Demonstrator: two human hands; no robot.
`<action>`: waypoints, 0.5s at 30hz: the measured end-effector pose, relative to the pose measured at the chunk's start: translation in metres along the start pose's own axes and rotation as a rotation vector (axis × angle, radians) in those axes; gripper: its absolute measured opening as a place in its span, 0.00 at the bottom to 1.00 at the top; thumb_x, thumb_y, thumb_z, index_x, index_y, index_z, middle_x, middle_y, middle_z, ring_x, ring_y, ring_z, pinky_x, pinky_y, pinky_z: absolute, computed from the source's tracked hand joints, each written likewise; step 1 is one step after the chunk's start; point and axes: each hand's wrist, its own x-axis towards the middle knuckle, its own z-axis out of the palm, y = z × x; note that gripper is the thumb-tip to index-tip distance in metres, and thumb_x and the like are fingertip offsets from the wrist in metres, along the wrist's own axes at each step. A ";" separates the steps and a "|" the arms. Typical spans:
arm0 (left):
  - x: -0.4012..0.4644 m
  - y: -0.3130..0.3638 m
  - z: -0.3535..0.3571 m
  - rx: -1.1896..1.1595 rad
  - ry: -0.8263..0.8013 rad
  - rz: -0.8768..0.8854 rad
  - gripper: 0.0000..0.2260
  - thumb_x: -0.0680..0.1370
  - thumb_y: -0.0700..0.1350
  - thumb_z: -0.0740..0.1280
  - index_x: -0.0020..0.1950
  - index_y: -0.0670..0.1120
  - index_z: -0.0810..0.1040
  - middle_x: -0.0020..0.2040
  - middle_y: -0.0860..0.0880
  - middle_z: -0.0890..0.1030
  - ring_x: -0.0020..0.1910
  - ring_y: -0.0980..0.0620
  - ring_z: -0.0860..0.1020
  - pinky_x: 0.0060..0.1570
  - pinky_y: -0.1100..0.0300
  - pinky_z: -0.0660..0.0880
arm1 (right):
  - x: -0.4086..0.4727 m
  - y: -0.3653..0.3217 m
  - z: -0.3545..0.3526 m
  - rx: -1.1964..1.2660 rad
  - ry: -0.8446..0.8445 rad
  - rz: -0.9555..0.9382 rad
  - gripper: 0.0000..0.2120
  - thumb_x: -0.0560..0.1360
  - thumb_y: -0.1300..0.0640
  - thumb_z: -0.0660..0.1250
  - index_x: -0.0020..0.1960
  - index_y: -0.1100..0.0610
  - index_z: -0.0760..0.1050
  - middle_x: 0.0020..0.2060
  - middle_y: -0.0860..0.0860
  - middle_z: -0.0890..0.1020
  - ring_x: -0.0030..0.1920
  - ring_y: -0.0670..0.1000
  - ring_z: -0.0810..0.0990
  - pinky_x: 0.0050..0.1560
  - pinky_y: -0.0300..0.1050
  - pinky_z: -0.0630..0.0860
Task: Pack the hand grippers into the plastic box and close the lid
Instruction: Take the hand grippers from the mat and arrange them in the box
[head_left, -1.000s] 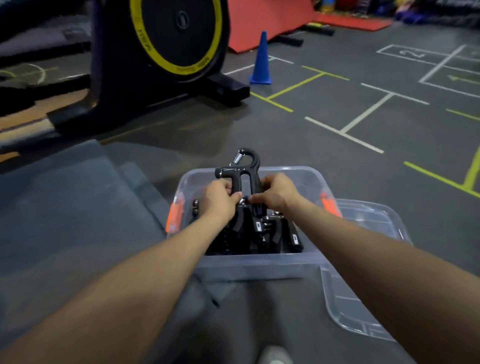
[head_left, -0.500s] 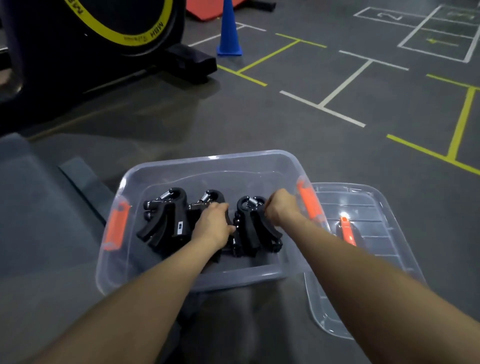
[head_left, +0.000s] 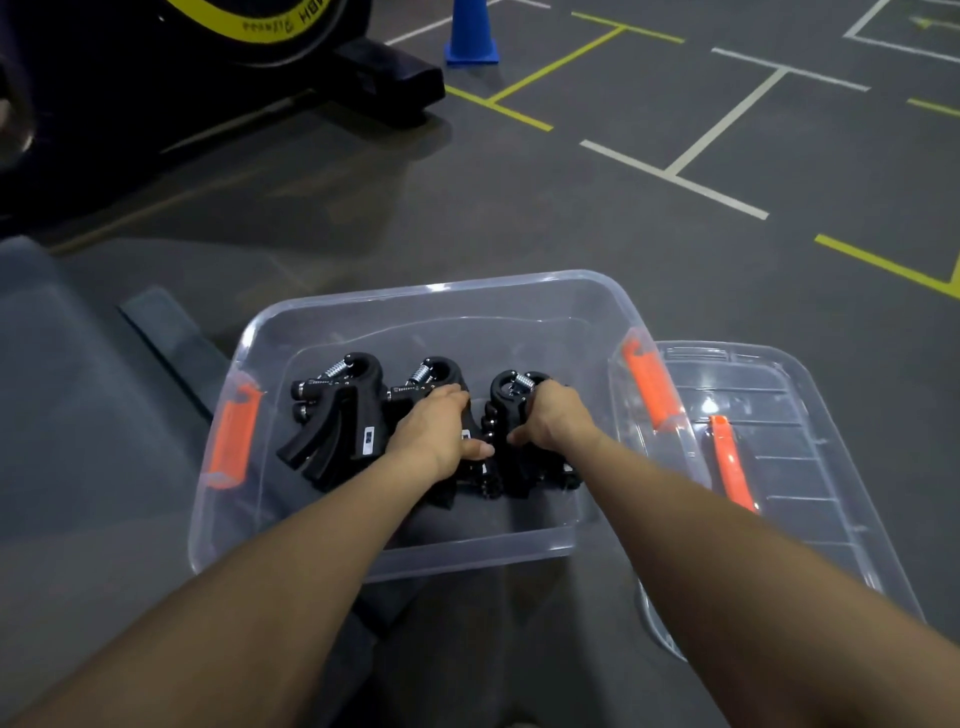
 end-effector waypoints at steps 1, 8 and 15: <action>0.000 -0.001 0.000 -0.001 -0.002 0.006 0.35 0.72 0.49 0.72 0.74 0.43 0.61 0.77 0.49 0.57 0.76 0.49 0.57 0.74 0.59 0.54 | -0.001 -0.003 0.002 -0.031 -0.010 -0.015 0.25 0.67 0.56 0.76 0.60 0.62 0.73 0.57 0.59 0.80 0.59 0.58 0.78 0.56 0.46 0.75; 0.000 -0.005 -0.003 -0.006 -0.029 0.027 0.35 0.72 0.49 0.72 0.74 0.44 0.62 0.78 0.49 0.57 0.77 0.50 0.56 0.74 0.60 0.52 | -0.005 -0.011 0.011 -0.280 -0.035 -0.060 0.26 0.66 0.57 0.77 0.60 0.59 0.72 0.58 0.56 0.79 0.58 0.58 0.79 0.53 0.49 0.76; 0.002 -0.001 -0.007 0.001 -0.052 -0.004 0.36 0.71 0.49 0.73 0.74 0.44 0.62 0.77 0.51 0.58 0.77 0.49 0.57 0.74 0.58 0.54 | -0.009 -0.004 -0.011 -0.305 0.075 -0.008 0.17 0.68 0.64 0.70 0.56 0.58 0.74 0.54 0.55 0.80 0.56 0.58 0.80 0.47 0.44 0.75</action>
